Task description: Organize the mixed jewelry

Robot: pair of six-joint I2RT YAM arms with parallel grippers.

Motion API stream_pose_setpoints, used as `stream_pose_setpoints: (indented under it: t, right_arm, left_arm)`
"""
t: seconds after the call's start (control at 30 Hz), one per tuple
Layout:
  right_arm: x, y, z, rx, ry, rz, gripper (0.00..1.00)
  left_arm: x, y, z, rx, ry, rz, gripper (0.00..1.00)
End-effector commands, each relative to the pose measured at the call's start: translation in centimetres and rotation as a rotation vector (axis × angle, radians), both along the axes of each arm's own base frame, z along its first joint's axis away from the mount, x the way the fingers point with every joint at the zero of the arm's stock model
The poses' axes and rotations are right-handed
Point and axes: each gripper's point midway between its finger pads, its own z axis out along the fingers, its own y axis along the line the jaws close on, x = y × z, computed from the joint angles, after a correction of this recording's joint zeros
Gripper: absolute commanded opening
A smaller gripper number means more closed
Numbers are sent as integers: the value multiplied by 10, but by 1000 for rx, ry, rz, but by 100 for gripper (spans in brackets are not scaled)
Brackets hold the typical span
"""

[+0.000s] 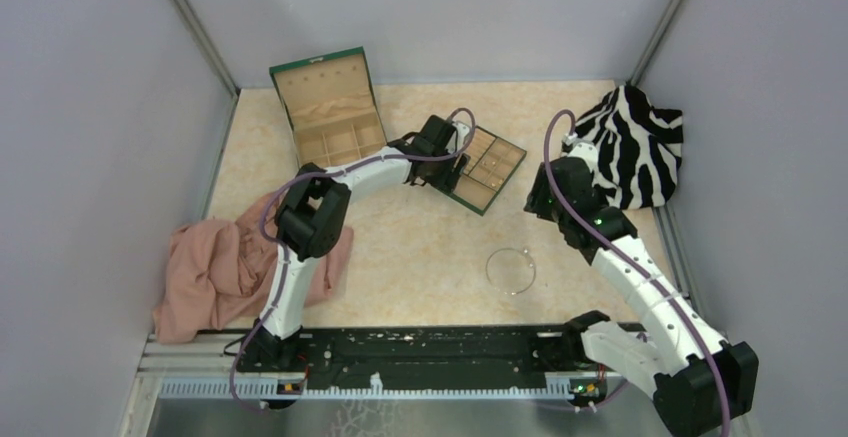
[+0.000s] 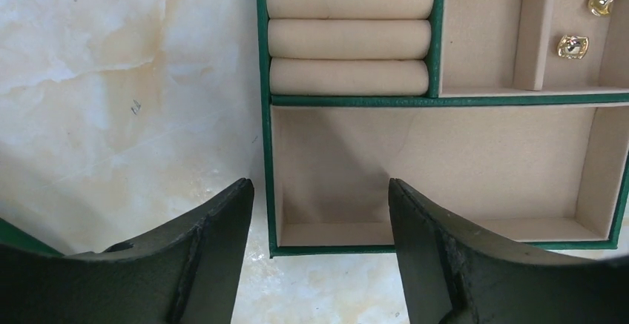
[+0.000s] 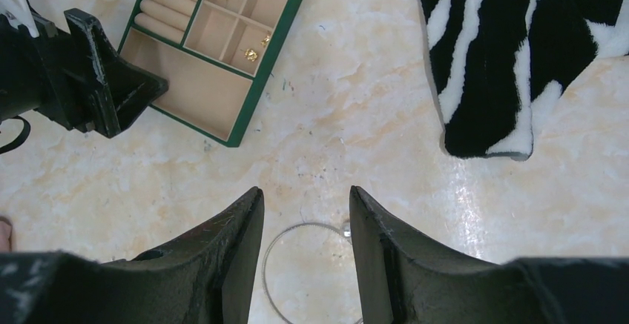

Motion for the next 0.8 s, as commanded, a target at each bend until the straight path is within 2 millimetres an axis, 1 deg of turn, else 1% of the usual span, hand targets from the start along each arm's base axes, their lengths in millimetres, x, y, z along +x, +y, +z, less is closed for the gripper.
stream_pose_setpoints:
  t: [0.0,0.03,0.13,0.23,0.27,0.3,0.43,0.47,0.6,0.7,0.77]
  right_arm:
    - [3,-1,5,16,-28,-14,46]
    - [3,-2,5,14,-29,-14,46]
    - [3,-2,6,10,-30,-13,46]
    - [3,-1,5,12,-30,-11,46]
    - [3,-1,5,14,-28,-9,46]
    - [3,0,4,17,-27,-8,46]
    - [4,2,3,23,-24,-3,46]
    - [5,2,3,24,-27,-2,46]
    - [8,4,4,27,-32,2,47]
    - [10,7,5,36,-36,10,46]
    - [12,8,5,39,-36,16,46]
  left_arm:
    - [2,-5,0,1,0,-21,71]
    - [2,-5,0,3,-1,-22,70]
    - [3,-3,1,9,-4,-17,63]
    - [5,1,3,21,-11,-3,53]
    - [6,4,4,24,-11,3,48]
    - [8,7,7,23,-14,9,42]
    - [10,17,15,9,6,17,3]
    - [9,20,17,7,12,18,0]
    - [1,35,28,13,15,32,0]
    - [-6,42,42,1,5,34,0]
    - [-12,48,49,5,-3,-9,0]
